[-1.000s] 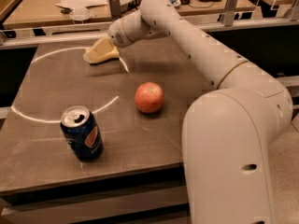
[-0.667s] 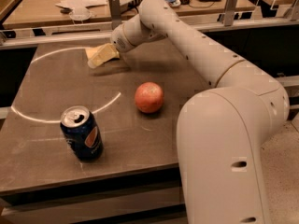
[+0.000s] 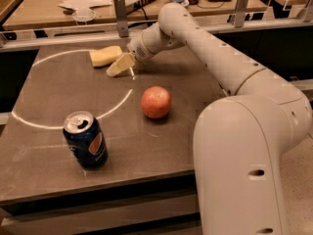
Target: Move sponge near apple
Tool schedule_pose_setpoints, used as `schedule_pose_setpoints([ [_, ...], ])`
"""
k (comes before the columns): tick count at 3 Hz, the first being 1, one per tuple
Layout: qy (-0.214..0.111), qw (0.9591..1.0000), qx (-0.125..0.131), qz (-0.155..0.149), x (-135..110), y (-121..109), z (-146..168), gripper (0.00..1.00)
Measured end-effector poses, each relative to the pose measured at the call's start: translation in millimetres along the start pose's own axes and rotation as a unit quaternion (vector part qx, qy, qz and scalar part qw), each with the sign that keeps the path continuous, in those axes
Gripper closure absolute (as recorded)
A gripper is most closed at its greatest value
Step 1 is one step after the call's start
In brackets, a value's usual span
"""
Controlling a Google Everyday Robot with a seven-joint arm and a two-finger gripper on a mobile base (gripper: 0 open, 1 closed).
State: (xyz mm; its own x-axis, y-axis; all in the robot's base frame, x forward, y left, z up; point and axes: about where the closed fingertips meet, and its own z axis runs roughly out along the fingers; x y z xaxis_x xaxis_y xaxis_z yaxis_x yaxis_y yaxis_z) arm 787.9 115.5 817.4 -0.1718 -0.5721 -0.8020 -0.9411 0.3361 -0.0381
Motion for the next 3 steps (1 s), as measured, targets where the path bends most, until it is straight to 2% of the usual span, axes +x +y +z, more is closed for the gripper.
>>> schedule_pose_setpoints([
  [1, 0.004, 1.0, -0.002, -0.008, 2.7, -0.3, -3.5, 0.56],
  [2, 0.004, 1.0, -0.002, -0.008, -4.5, -0.6, -8.9, 0.88],
  [3, 0.004, 1.0, -0.002, -0.008, -8.1, -0.7, -11.6, 1.0],
])
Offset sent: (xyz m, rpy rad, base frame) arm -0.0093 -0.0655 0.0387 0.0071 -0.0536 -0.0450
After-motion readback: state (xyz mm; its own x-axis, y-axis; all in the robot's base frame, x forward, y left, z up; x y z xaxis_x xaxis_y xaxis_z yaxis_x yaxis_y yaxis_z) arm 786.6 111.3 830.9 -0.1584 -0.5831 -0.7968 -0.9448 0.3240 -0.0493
